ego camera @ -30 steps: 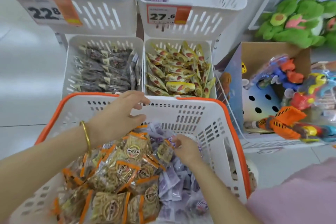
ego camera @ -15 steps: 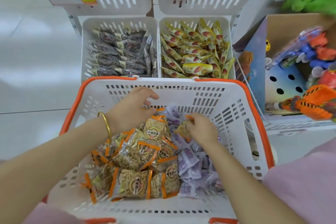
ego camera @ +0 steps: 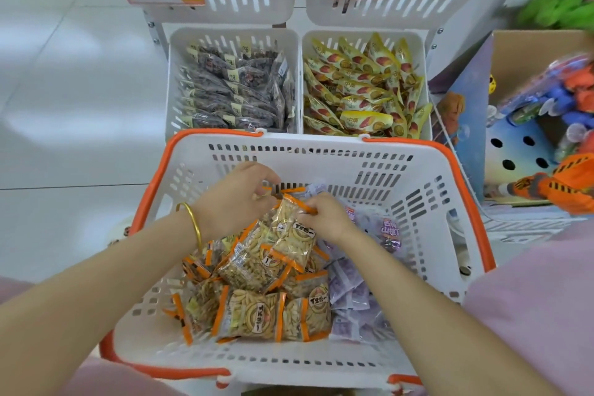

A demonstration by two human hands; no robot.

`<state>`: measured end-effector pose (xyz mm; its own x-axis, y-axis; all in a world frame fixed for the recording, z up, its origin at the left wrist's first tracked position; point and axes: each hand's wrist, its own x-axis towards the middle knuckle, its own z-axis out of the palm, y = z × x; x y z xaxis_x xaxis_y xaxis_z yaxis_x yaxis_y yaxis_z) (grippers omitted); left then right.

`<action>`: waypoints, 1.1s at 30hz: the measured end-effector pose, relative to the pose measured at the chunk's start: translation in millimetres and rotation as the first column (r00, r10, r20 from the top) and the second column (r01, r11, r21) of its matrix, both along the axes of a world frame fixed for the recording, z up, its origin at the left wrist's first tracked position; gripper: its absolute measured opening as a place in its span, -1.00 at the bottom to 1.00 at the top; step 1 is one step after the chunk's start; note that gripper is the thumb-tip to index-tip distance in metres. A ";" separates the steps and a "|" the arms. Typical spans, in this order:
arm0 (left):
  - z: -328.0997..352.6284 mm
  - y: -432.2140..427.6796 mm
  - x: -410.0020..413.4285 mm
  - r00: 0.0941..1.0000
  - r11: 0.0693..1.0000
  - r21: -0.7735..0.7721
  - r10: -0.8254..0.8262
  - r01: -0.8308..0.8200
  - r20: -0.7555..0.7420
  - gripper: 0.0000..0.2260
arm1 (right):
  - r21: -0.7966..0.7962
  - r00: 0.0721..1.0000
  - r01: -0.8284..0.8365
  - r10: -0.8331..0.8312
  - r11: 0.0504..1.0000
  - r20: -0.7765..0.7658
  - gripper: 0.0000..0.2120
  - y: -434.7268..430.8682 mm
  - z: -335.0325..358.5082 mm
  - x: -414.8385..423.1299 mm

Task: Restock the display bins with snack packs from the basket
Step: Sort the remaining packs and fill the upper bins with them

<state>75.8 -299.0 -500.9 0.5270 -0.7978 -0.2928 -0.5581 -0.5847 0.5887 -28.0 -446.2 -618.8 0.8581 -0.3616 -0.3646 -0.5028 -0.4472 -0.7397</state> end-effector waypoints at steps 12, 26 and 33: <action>7.2 3.9 -2.4 0.989 0.990 0.081 0.121 -0.115 -0.083 -0.80 | 0.368 0.945 0.276 -0.322 0.888 0.066 -0.88 -11.9 36.6 -18.8; 48.0 -0.8 13.1 0.921 0.881 -0.273 0.385 -0.386 -0.062 -0.79 | 0.399 0.941 0.149 -0.254 0.905 0.225 -0.86 -21.9 131.6 -20.8; 58.9 -4.0 18.3 0.972 0.911 -0.342 0.231 -0.229 -0.036 -0.70 | 0.369 0.939 0.107 -0.216 0.923 0.267 -0.83 -22.5 148.9 -23.0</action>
